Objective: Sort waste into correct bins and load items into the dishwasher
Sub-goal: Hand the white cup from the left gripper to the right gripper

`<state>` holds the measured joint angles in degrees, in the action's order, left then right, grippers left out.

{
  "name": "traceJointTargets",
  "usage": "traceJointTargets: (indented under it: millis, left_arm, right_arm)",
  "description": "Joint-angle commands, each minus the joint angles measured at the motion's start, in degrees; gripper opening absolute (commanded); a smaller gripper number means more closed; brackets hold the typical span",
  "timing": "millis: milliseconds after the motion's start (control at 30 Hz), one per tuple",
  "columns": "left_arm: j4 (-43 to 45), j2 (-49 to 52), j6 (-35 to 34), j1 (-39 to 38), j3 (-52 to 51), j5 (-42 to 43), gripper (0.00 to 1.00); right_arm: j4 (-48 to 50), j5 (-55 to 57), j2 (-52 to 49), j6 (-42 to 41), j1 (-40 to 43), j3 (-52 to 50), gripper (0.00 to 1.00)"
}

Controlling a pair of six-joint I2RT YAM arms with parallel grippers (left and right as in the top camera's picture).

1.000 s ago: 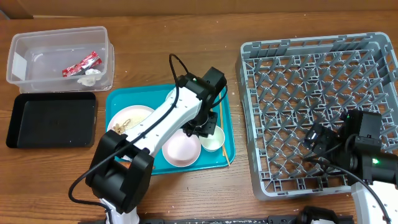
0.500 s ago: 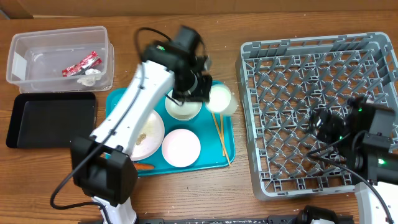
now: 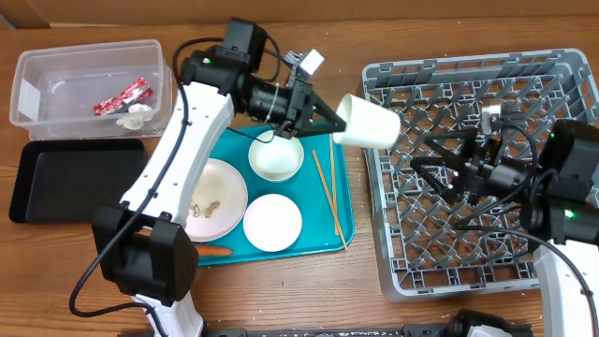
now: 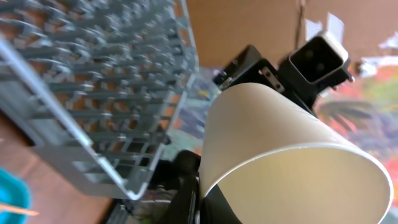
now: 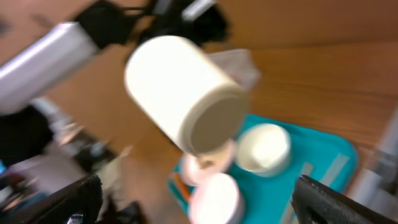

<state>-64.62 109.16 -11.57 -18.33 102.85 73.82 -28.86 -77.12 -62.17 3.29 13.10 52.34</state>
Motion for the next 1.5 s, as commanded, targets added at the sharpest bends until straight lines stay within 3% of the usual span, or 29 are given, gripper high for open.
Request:
traceJointTargets:
  millis: [0, 533, 667, 767, 933, 967, 1167, 1233, 1333, 1467]
  left_arm:
    - [0.37, -0.5, 1.53, -2.51, 1.07, 4.85, 0.04]
    - [2.19, -0.5, 1.22, -9.05, 1.07, 8.09, 0.04]
    - [2.29, -0.5, 0.96, -10.49, 1.07, 6.93, 0.04]
    - [2.32, -0.5, 0.59, -11.02, 1.07, 5.51, 0.04]
    - [3.15, -0.5, 0.63, -10.95, 1.07, 4.79, 0.05]
    - [3.5, -0.5, 0.63, -10.93, 1.07, 4.46, 0.12]
    - [6.1, -0.5, 0.11, -10.91, 1.07, 0.44, 0.17]
    - [6.88, -0.5, 0.0, -10.82, 1.07, 0.35, 0.28]
    - [6.27, -0.52, 0.02, -10.03, 1.07, -4.31, 0.34]
    - [1.55, -0.55, 0.0, -6.91, 1.16, -23.45, 0.31]
  right_arm:
    - [1.44, -11.54, -0.66, 1.25, 0.09, 1.4, 1.0]
    - [1.44, -11.04, -0.7, 1.25, 0.09, 1.4, 0.99]
    - [2.14, -11.04, -0.7, 1.25, 0.11, 1.4, 0.9]
    - [3.3, -11.06, -0.7, 1.22, 0.09, 1.4, 0.76]
    - [3.52, -11.04, -0.7, 1.22, 0.11, 1.4, 0.66]
    - [3.5, -11.06, -0.7, 1.22, 0.09, 1.4, 0.64]
    - [3.48, -11.04, -0.7, 1.22, 0.11, 1.4, 0.56]
    - [3.48, -10.99, -0.7, 1.22, 0.11, 1.4, 0.54]
    - [3.3, -7.65, -0.7, -0.66, 0.11, 1.4, 0.52]
    - [2.82, 6.25, -0.68, -6.01, 0.15, 1.4, 0.51]
